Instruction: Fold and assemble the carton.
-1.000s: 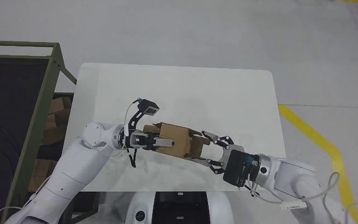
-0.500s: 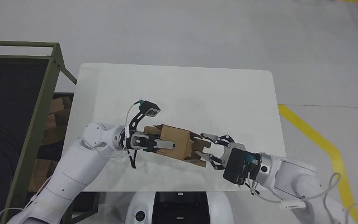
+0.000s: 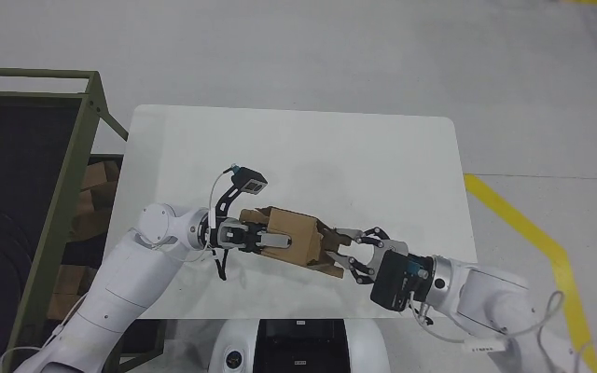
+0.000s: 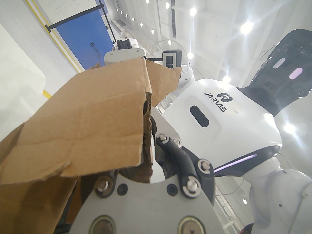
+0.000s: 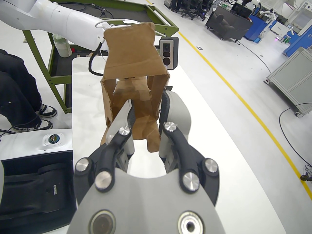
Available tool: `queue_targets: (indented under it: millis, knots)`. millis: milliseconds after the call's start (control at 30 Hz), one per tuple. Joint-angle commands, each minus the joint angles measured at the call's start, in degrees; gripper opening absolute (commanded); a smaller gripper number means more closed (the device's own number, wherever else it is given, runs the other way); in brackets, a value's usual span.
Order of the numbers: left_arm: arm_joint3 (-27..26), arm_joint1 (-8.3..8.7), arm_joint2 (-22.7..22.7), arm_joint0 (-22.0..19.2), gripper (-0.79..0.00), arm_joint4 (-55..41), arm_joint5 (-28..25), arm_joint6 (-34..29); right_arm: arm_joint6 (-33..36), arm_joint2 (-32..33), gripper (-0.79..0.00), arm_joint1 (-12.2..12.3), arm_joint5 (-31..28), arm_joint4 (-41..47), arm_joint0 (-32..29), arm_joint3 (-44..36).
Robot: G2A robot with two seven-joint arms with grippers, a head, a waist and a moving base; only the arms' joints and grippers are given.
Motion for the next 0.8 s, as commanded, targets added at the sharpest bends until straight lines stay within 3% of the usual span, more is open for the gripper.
queue_targets:
  millis: [0,67,333,767]
  knots:
    - [0.00,-0.07,-0.11,0.05,-0.785,0.03,0.08,-0.07,-0.67,0.42,-0.523,-0.01,-0.14,0.39,-0.21,0.04]
    - [0.01,-0.15,-0.25,0.10,-0.785,0.11,0.15,-0.14,-1.68,1.24,-0.489,0.02,-0.28,0.60,-0.63,0.23]
    - [-0.09,-0.39,-0.91,0.50,-0.785,0.30,0.40,-0.40,-7.09,5.05,-0.483,0.38,-2.33,-1.34,-4.85,-0.64]
    - [0.13,-0.94,-0.95,0.27,-0.785,0.78,0.81,-0.81,-5.85,4.63,-0.446,0.33,-1.56,-6.14,-7.91,-3.14]
